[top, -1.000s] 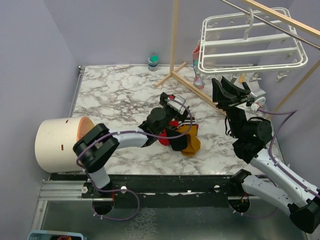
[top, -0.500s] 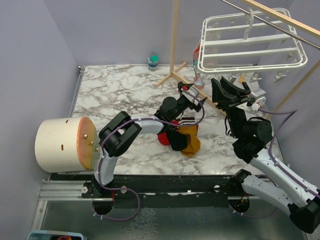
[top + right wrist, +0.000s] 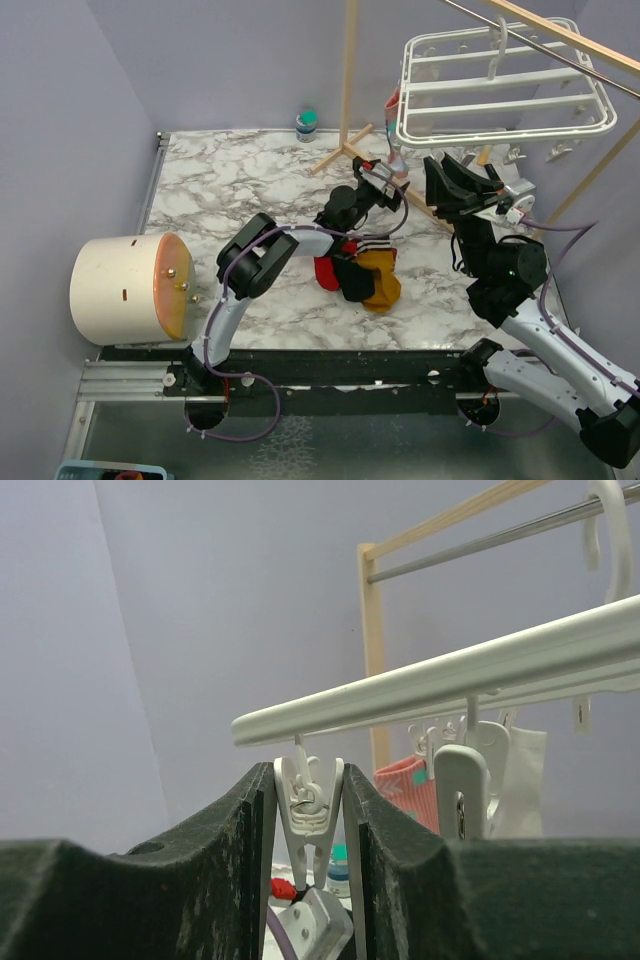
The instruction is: Remove the socks clipped to the hanger
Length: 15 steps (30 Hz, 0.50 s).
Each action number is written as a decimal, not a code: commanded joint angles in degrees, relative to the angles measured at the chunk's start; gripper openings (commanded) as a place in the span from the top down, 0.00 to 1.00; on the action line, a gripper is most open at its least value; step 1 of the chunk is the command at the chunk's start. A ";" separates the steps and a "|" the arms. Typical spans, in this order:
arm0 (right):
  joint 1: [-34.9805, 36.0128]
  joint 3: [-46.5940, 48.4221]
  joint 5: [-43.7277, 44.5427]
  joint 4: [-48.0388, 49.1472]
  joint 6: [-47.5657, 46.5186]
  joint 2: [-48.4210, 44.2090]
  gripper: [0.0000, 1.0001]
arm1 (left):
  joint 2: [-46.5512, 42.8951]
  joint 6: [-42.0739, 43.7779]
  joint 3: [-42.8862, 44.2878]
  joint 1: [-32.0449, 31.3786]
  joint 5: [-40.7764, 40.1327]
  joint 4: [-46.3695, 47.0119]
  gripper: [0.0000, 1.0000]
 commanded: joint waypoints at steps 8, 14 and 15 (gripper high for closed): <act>-0.14 -0.54 -1.54 -0.31 -0.20 0.39 0.64 | 6.53 -9.95 9.05 2.63 2.98 5.26 0.01; -0.15 -0.46 -1.64 -0.36 -0.25 0.63 0.64 | 11.15 -13.17 14.37 2.92 3.84 5.98 0.01; -0.13 -0.46 -1.61 -0.46 -0.27 0.63 0.64 | 11.75 -13.61 15.21 2.89 4.22 5.98 0.03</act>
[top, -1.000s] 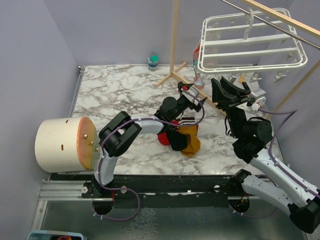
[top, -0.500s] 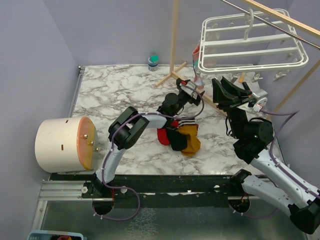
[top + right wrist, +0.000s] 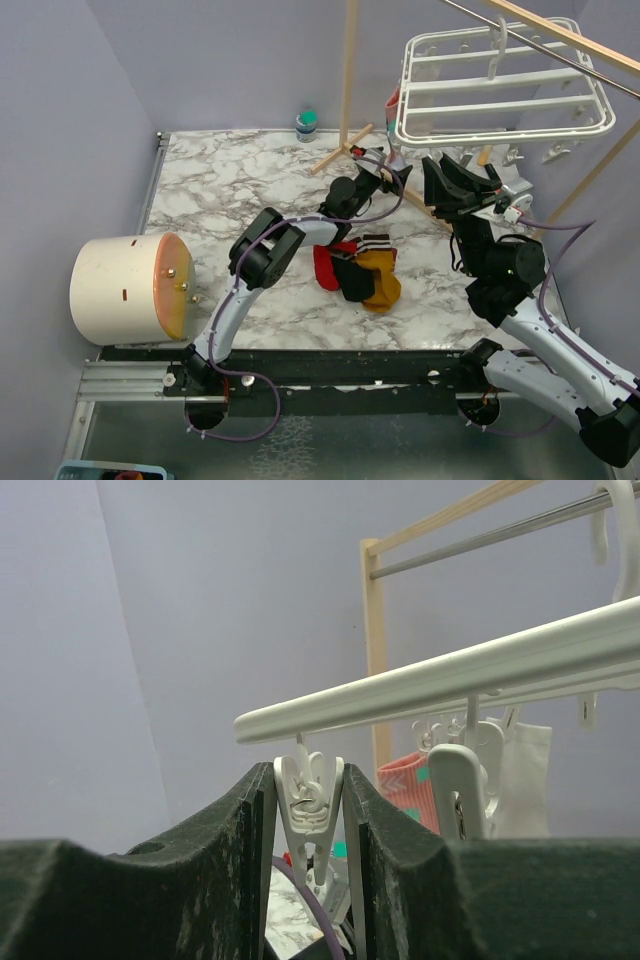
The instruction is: Remove the socks clipped to the hanger
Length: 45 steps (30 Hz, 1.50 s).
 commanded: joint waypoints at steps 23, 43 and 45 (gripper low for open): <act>-0.13 -7.01 5.21 -10.46 3.07 -9.69 0.00 | -11.43 2.21 -11.98 4.49 10.25 1.88 1.00; -0.15 -26.84 4.22 -18.29 23.54 -13.37 0.00 | -37.86 4.42 -40.11 5.54 3.27 0.23 1.00; -0.14 -26.88 3.47 -18.70 23.28 -13.05 0.00 | -40.60 3.90 -43.36 5.54 2.96 0.17 1.00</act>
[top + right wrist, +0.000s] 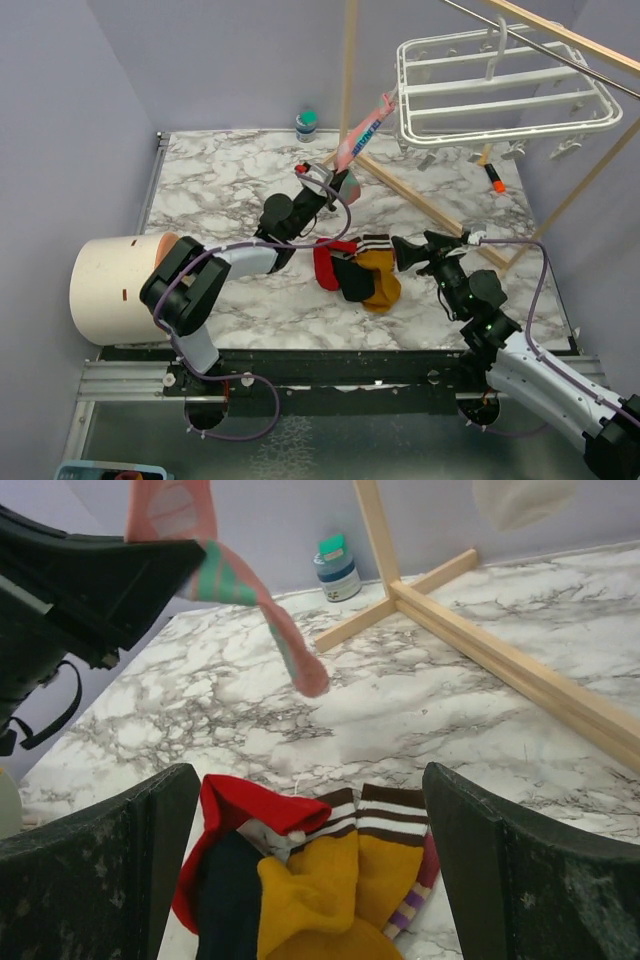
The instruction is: Remove the socks clipped to the hanger
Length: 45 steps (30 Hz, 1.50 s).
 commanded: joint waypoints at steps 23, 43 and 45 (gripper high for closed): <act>-0.08 3.81 -5.86 5.53 -4.39 7.46 0.00 | -28.27 -8.61 -23.03 -8.63 4.00 -9.06 1.00; -0.08 18.47 1.42 30.43 -9.08 15.02 0.04 | -13.51 -9.67 -15.84 -18.50 -1.66 -9.90 1.00; -0.12 19.76 4.37 31.22 -9.56 16.56 0.06 | -12.67 -9.64 -15.29 -18.82 -1.64 -9.86 1.00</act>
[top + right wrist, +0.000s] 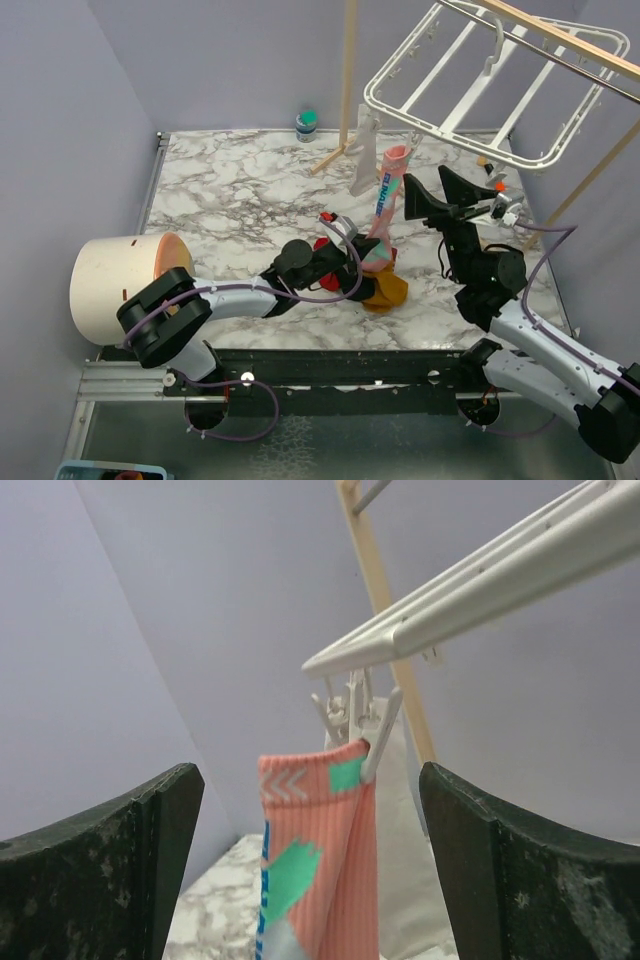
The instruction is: Remove the socks clipped to the hanger
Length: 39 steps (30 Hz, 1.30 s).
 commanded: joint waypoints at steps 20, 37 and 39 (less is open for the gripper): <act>-0.15 10.09 9.73 10.14 -6.83 15.33 0.22 | 5.74 -2.22 3.93 -2.95 -0.64 0.51 1.00; -0.09 13.46 8.90 6.72 -8.26 21.17 0.26 | 5.40 -2.31 3.84 -3.39 -1.25 0.67 1.00; -0.15 13.99 8.73 5.99 -8.35 21.79 0.26 | 5.31 -2.16 3.84 -3.41 -1.28 0.62 1.00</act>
